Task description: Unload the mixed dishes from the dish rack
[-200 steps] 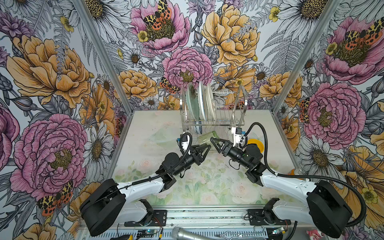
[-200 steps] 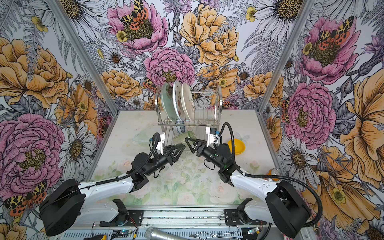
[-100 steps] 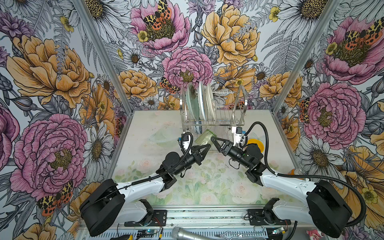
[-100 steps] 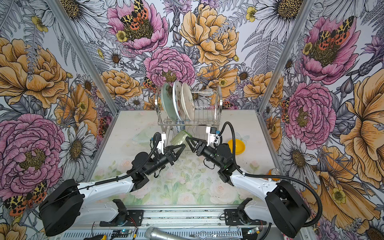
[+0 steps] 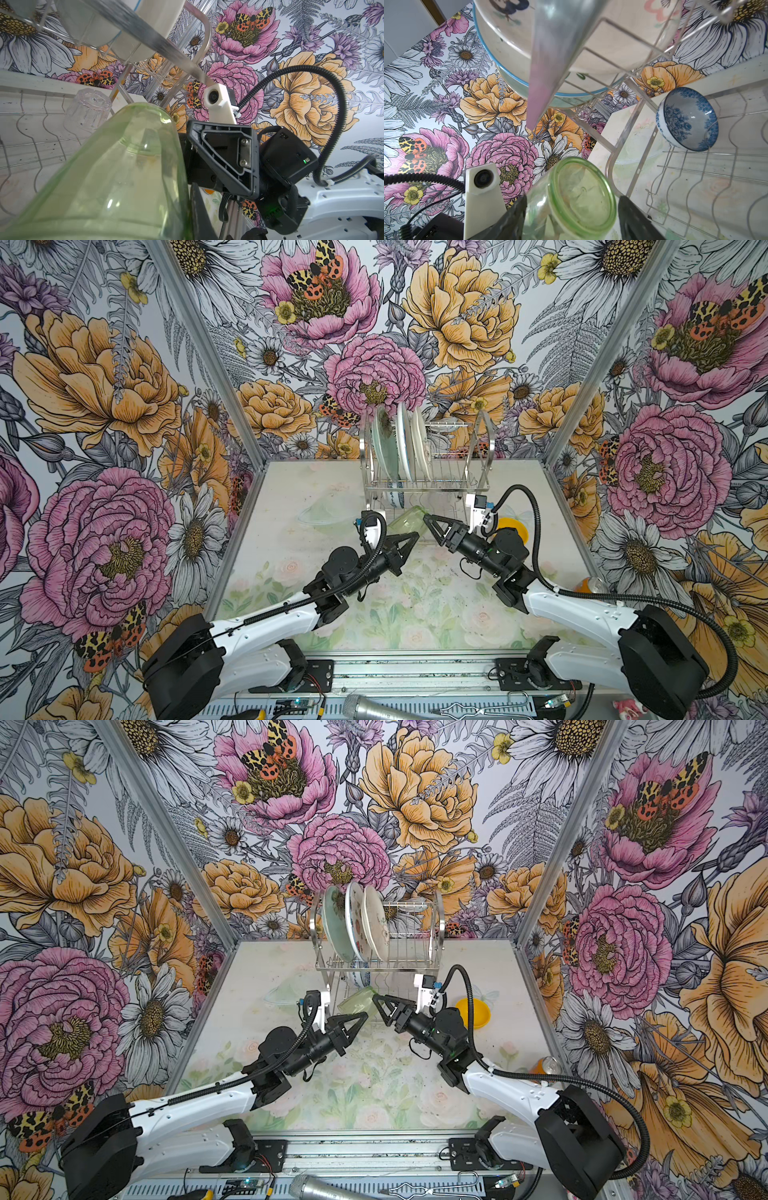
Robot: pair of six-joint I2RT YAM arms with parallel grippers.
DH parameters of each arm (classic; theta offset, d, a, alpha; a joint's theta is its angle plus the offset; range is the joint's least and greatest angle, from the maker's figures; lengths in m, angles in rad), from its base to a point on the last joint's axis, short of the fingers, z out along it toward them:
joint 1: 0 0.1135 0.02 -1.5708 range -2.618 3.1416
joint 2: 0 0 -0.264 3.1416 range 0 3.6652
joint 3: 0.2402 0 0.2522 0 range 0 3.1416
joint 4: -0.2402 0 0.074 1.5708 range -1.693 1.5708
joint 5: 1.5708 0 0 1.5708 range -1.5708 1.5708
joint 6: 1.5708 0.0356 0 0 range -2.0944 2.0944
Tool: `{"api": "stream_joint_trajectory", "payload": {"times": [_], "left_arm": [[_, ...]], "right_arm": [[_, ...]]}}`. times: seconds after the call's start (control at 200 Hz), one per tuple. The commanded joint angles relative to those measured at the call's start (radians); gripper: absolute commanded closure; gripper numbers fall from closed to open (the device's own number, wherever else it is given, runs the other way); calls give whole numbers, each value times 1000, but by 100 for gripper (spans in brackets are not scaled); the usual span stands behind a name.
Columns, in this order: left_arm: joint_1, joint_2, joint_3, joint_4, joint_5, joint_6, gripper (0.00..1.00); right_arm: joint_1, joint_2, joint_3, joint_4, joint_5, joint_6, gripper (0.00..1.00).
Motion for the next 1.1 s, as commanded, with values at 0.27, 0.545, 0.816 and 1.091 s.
{"api": "stream_joint_trajectory", "payload": {"times": [0.27,0.545,0.816,1.091], "left_arm": [[-14,-196,48,-414,-231,89,100],[-14,-362,43,-661,-429,66,100],[6,-449,91,-925,-639,9,100],[226,-439,161,-1051,-571,4,100]], "right_arm": [[-37,-85,-32,-172,117,-178,25],[-41,-82,-16,-274,168,-307,24],[-48,-31,10,-298,148,-359,23],[-53,-16,30,-352,166,-448,22]]}}
